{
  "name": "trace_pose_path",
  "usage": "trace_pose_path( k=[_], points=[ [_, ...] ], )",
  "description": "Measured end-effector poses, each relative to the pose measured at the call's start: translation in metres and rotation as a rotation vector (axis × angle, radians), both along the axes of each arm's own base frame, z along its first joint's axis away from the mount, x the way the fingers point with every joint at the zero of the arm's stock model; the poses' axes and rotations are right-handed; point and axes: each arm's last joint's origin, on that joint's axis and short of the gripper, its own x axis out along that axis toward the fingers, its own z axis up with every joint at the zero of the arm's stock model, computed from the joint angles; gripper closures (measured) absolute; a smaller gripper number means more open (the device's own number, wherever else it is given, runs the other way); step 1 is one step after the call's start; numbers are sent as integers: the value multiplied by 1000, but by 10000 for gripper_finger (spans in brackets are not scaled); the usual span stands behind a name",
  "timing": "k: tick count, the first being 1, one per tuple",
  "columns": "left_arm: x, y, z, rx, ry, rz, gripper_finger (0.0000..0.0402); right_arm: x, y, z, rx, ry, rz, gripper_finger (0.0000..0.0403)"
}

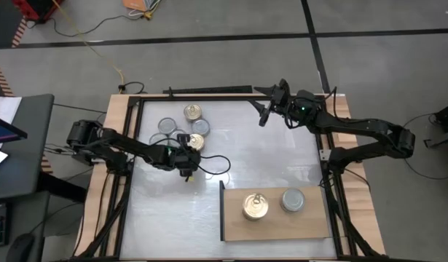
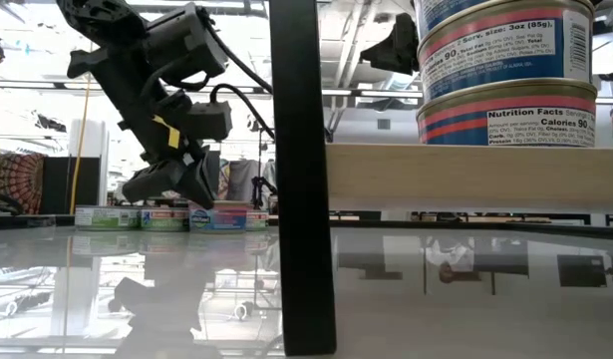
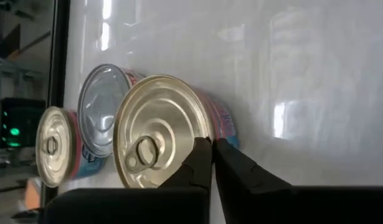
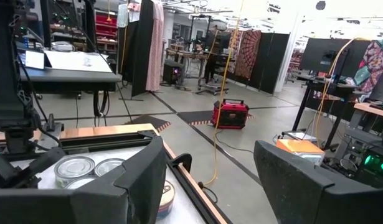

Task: Stack canned seafood by type on shelf
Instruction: Stack the blue pink tuna can on top of the blue pink tuna can on the shelf

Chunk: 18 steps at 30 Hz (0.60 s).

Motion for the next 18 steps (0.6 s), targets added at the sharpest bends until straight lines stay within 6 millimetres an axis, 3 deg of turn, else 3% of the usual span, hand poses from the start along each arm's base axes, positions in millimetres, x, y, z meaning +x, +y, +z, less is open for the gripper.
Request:
trace_pose_path(
  k=[9,15,18],
  points=[
    [0,-17,1,-99,-2,6,401,0,0,0,3,-1,1,131],
    [6,-24,14,-110,-32,19,401,0,0,0,5,-2,1,131],
    [14,-33,28,-210,-24,-33,401,0,0,0,13,-6,3,131]
  ],
)
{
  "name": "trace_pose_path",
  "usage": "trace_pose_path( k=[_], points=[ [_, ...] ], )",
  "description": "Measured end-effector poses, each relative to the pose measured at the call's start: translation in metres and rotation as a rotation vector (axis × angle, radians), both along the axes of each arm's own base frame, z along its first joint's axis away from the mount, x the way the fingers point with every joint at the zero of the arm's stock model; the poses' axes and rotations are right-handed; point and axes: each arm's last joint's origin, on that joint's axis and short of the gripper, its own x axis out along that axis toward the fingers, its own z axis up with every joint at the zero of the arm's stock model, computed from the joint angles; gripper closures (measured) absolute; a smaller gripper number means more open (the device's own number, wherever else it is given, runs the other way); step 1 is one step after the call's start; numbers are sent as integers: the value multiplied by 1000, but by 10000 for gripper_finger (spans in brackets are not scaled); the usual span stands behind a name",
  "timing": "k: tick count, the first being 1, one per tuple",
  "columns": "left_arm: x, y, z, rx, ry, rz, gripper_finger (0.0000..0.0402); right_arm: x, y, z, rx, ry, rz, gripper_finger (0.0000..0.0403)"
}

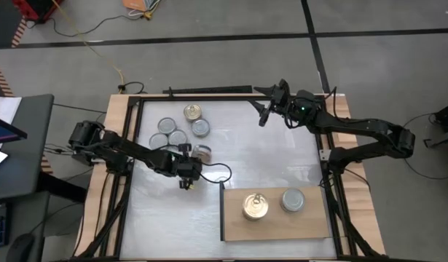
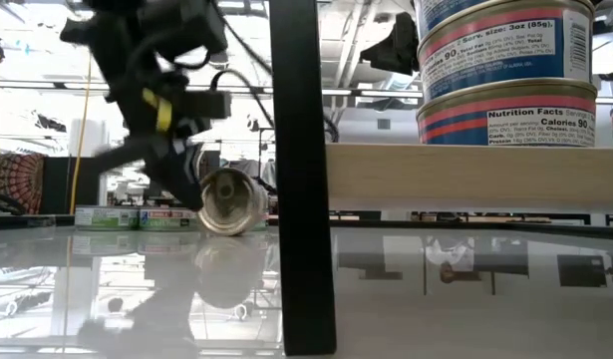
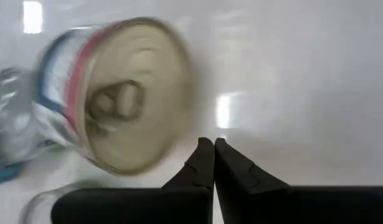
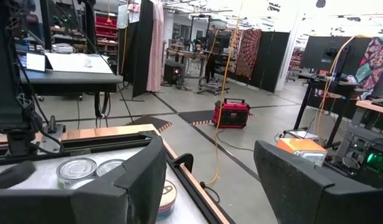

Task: Stack canned seafood by type on shelf
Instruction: Stack the blue pink tuna can on top of the blue pink tuna can on the shelf

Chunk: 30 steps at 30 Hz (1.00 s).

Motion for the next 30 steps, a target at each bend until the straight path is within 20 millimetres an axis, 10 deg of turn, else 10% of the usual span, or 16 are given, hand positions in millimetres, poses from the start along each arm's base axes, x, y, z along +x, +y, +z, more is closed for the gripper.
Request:
trace_pose_path(
  k=[11,23,30],
  points=[
    [24,11,63,-20,-88,164,338,0,2,-1,13,15,90,131],
    [39,68,69,-149,-165,69,103,-17,12,4,68,79,111,131],
    [40,95,58,-343,-152,1,64,-13,17,0,93,98,136,131]
  ],
)
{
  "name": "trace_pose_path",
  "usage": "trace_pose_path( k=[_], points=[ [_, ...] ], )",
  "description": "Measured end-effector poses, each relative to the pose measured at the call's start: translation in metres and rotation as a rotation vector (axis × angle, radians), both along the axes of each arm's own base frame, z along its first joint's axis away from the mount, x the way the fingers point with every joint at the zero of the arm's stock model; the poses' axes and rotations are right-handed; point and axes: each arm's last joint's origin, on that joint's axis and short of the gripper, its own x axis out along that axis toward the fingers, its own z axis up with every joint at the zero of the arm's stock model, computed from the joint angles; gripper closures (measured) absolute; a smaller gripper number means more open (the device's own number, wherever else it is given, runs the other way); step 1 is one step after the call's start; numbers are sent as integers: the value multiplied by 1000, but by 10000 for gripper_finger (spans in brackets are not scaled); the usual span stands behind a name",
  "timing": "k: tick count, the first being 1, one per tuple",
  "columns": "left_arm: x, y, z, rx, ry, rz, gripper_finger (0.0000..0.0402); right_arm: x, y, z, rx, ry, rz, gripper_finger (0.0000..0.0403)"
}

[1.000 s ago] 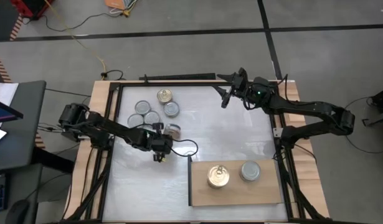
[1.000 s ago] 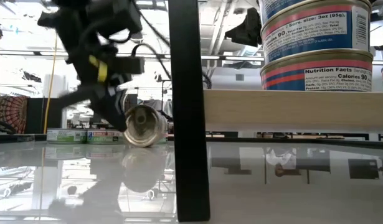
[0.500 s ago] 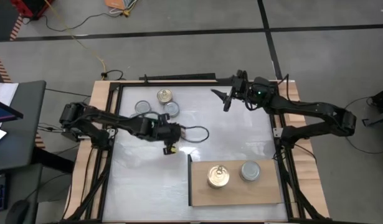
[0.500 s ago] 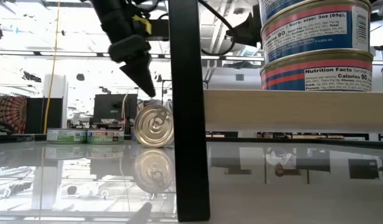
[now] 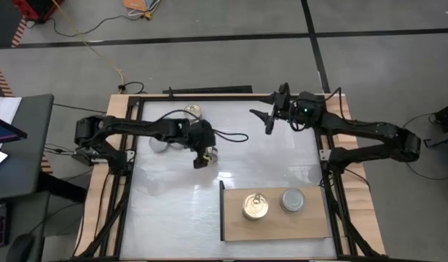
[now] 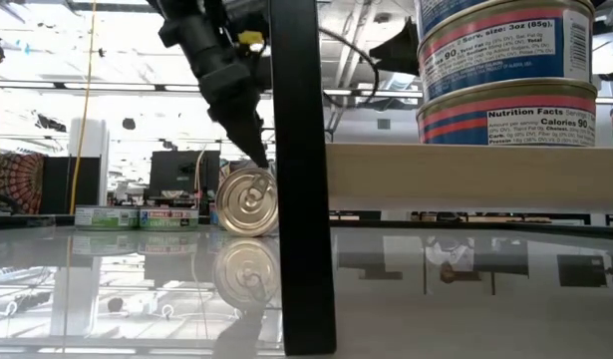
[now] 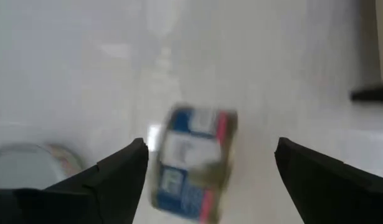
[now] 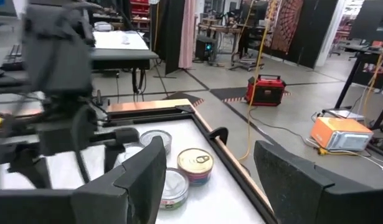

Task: Stack canned seafood by type on shelf
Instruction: Stack the blue pink tuna can on top of the blue pink tuna can on the shelf

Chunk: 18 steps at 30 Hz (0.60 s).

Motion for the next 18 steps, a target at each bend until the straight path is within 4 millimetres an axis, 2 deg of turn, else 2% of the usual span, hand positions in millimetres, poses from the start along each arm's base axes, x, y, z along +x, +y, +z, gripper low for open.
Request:
trace_pose_path(
  k=[8,12,16,18],
  points=[
    [-6,2,-27,19,74,-67,95,0,1,-1,16,3,3,131],
    [-8,1,-27,25,77,-53,141,0,1,-1,18,4,3,131],
    [-8,2,-27,37,78,-47,206,0,1,-1,17,3,3,131],
    [-7,2,-27,39,73,-48,217,0,1,-1,18,3,3,131]
  ],
)
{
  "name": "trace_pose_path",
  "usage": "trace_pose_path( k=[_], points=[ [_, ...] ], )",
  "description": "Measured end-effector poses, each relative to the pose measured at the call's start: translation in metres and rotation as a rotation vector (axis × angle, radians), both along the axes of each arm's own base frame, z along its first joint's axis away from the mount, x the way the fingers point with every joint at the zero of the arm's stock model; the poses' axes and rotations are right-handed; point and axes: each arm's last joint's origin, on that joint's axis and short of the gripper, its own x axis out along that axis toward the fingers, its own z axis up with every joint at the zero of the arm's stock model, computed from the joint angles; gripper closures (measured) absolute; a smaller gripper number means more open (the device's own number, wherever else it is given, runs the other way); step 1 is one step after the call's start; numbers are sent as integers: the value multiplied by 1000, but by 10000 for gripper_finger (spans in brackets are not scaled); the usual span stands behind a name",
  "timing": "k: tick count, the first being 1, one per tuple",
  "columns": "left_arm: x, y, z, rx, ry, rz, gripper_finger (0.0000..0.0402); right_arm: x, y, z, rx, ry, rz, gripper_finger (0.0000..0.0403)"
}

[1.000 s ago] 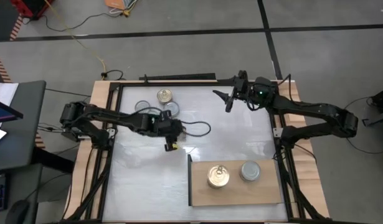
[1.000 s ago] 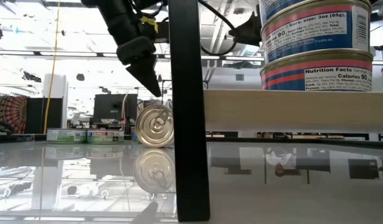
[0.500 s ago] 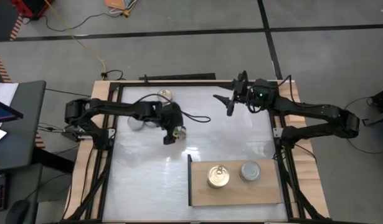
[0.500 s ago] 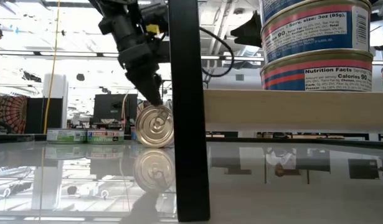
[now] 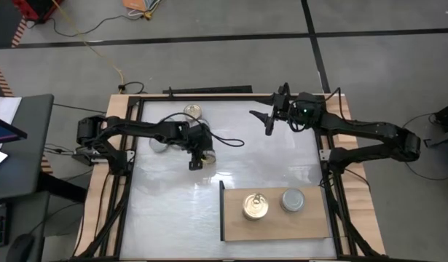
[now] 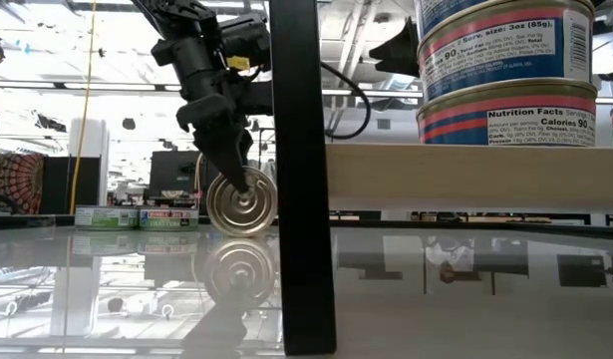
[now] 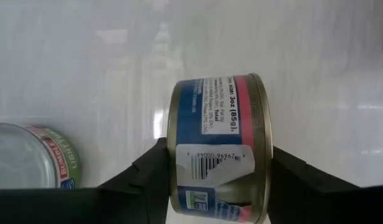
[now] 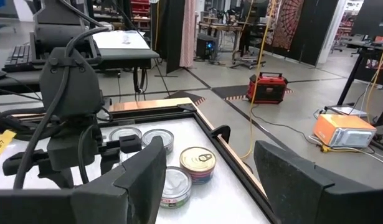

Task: Stack canned seafood by type on shelf
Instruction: Stack the blue pink tuna can on top of the blue pink tuna can on the shelf

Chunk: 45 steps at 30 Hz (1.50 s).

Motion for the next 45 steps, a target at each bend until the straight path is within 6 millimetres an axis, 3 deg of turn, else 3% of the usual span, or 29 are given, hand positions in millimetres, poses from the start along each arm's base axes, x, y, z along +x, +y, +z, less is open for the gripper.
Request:
trace_pose_path(
  k=[5,13,19,25,35,45],
  points=[
    [-3,0,9,16,-13,23,217,0,0,-1,2,6,0,131],
    [-18,-1,77,51,-350,99,217,-3,-1,0,0,11,-9,131],
    [-18,-6,109,-224,-629,154,217,-20,0,2,-26,95,-35,131],
    [-1,-15,127,-597,-833,34,217,-42,-3,7,-9,135,-93,131],
    [46,-65,150,-677,-738,-137,217,-54,-2,2,18,166,-116,131],
    [99,-109,141,-744,-514,-214,217,-53,-2,2,26,165,-116,131]
  ],
)
